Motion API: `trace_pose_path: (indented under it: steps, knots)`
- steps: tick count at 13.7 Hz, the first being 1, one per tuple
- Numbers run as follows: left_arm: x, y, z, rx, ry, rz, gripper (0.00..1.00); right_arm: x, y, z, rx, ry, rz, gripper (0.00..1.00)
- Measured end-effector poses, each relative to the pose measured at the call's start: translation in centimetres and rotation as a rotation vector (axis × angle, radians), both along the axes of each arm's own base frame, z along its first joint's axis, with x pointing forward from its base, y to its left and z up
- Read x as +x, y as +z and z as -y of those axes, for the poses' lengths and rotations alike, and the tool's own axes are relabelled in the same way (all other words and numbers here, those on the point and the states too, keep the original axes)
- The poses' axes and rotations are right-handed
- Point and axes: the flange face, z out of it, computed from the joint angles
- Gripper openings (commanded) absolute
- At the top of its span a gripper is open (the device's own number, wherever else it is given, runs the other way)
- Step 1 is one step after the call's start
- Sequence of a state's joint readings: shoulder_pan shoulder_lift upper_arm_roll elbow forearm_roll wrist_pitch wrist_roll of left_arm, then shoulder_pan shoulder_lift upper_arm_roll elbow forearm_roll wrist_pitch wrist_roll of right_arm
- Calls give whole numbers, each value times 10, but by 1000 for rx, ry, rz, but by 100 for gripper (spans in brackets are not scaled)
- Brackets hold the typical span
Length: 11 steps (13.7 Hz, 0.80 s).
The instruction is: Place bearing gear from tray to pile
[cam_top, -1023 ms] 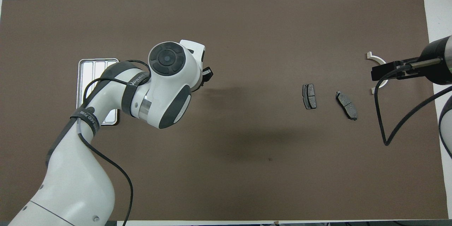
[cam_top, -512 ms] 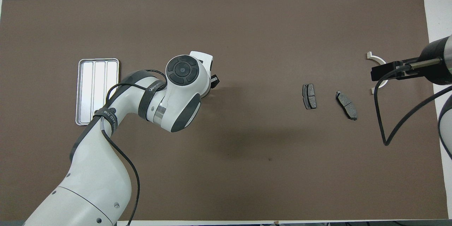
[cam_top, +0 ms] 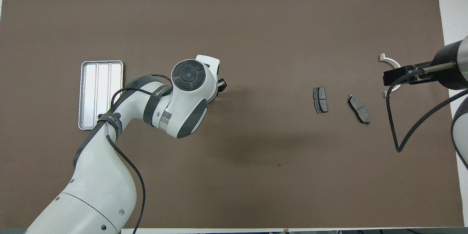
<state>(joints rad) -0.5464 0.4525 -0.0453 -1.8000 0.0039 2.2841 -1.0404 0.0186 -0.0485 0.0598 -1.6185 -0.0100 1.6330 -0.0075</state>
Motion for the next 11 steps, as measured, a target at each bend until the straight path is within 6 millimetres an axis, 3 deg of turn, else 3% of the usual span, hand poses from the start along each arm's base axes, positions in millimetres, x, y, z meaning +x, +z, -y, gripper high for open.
trace_pose_path:
  steps: [3,5,8,11]
  knots:
    - [8,23,-6,41,-2,-23,100,-1,0,0,0,1,-1,100]
    - [22,51,-38,52,-47,-14,100,-2,0,-3,16,2,-2,100]
    - [30,89,-138,67,-201,-41,100,-4,0,-25,46,-20,-6,100]
    - [18,100,-232,67,-344,-81,97,-12,-1,-80,61,-96,3,100]
